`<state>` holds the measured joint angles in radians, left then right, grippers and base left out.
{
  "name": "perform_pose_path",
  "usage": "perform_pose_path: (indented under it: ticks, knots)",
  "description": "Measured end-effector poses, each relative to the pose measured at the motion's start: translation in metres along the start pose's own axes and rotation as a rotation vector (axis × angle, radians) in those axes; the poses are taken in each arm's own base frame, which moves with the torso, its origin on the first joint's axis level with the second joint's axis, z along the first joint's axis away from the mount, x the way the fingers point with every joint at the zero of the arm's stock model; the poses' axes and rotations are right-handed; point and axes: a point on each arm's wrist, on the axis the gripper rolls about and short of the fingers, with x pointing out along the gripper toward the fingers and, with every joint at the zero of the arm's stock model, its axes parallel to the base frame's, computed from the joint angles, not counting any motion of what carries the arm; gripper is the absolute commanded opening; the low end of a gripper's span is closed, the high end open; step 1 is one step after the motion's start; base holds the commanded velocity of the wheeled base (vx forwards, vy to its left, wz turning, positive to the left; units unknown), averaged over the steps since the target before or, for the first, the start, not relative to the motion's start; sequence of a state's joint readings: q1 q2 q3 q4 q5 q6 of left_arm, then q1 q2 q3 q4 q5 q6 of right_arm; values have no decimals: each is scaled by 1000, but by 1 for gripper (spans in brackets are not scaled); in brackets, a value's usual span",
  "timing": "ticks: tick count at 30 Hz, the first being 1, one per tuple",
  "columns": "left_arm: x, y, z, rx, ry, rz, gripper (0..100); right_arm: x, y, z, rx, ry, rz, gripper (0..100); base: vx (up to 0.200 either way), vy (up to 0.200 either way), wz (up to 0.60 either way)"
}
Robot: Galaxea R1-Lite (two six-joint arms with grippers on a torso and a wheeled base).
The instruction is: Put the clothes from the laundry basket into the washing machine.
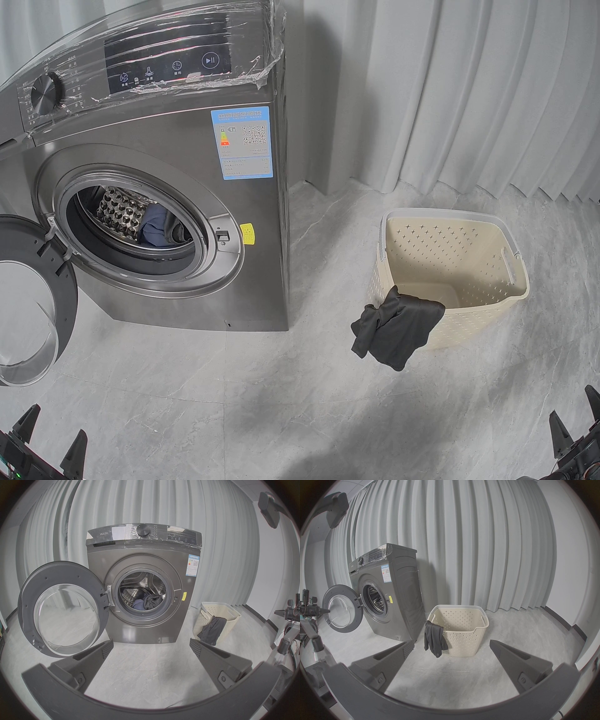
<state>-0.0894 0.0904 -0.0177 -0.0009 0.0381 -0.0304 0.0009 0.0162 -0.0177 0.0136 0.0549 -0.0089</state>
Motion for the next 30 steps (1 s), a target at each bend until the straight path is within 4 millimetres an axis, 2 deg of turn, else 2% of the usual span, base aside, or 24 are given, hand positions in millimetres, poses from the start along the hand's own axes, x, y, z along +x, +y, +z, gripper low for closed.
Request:
perform_pose_path:
  ticks: [8,21,27,30]
  knots:
    - [0,0,0,0,0,0,100,0,0,0,0,0,1,100,0,-200,0]
    - [0,0,0,-1,1,-1,100,0,0,0,0,0,0,100,0,0,0]
    - [0,0,0,3,0,-4,100,0,0,0,0,0,0,100,-200,-200,0]
    - [0,0,0,2,1,-2,100,0,0,0,0,0,0,100,0,0,0]
